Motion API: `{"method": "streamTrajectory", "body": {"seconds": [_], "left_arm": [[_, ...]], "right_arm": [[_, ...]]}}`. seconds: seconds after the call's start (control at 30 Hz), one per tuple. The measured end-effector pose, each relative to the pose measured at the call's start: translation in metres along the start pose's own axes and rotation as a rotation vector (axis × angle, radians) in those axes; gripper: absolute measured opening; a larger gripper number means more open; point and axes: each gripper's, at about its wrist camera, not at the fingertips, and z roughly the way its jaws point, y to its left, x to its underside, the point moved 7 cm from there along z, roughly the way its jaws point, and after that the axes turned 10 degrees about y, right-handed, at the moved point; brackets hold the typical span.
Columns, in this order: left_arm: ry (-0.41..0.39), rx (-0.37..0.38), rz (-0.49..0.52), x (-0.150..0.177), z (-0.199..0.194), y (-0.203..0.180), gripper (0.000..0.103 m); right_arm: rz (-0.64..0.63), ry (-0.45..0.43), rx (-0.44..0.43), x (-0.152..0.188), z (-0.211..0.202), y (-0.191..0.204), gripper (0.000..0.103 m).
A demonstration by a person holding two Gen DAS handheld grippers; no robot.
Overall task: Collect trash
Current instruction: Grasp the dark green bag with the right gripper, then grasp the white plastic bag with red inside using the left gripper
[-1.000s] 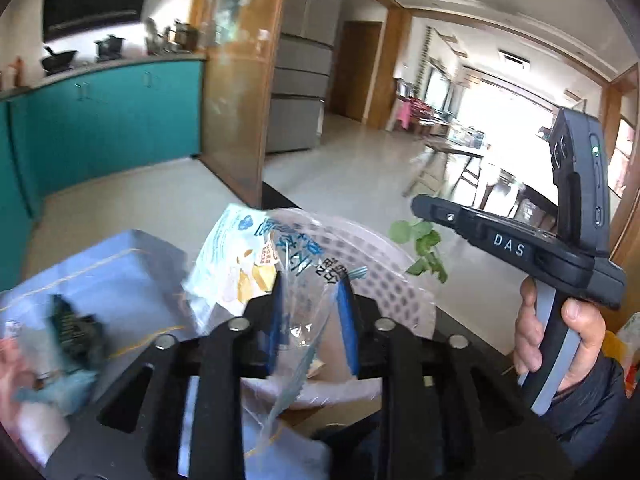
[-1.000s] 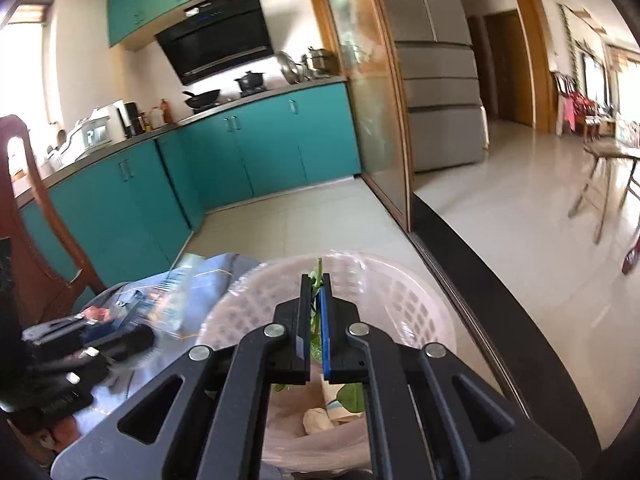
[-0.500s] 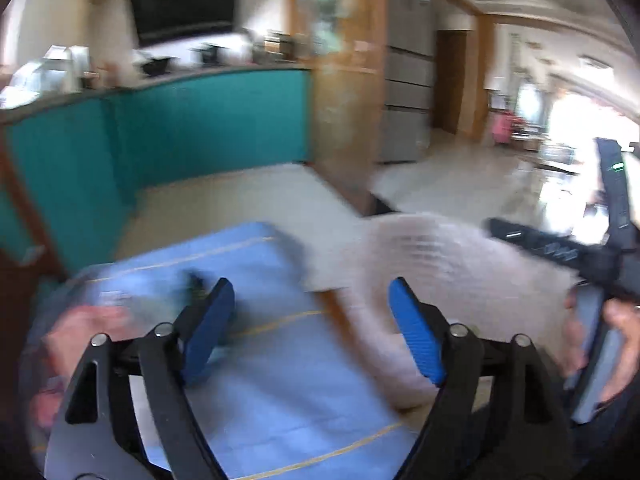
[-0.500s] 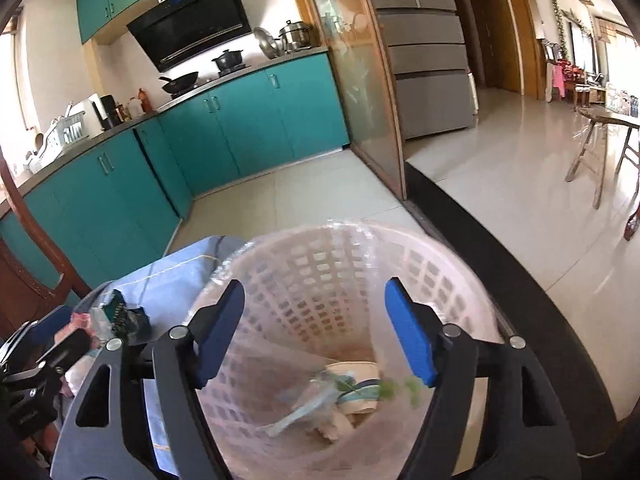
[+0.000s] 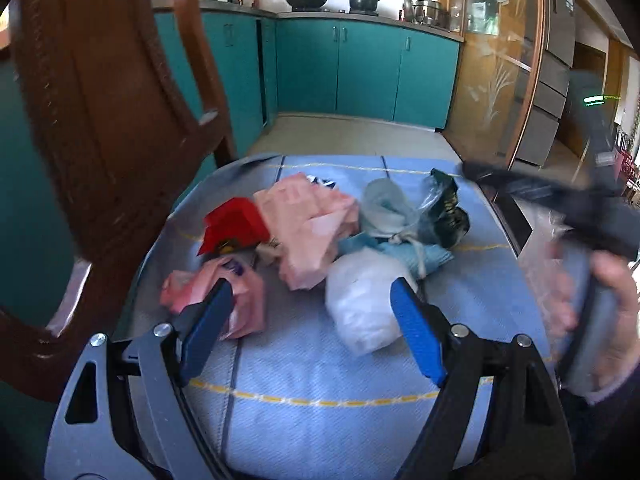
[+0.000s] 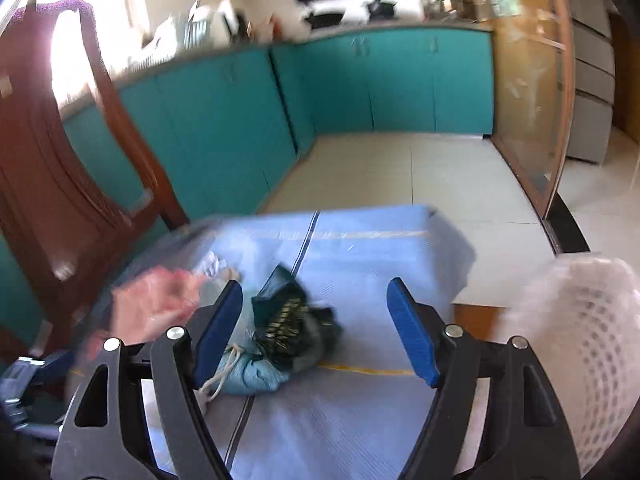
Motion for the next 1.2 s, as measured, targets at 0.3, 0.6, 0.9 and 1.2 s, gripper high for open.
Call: {"method": "streamTrajectory", "body": {"seconds": [0.3, 0.6, 0.9, 1.2], "left_arm": [[0.053, 0.088, 0.012, 0.012, 0.015, -0.009, 0.081], [0.112, 0.116, 0.028, 0.010, 0.046, -0.031, 0.067], [0.126, 0.115, 0.054, 0.022, 0.039, -0.033, 0.027], [-0.007, -0.085, 0.226, 0.037, -0.004, -0.030, 0.040]], "right_arm": [[-0.020, 0.077, -0.017, 0.015, 0.027, 0.006, 0.051], [0.029, -0.031, -0.028, 0.031, -0.023, -0.020, 0.045], [0.053, -0.097, 0.046, 0.058, -0.055, -0.043, 0.045], [0.020, -0.115, 0.082, 0.080, -0.067, -0.038, 0.045]]}}
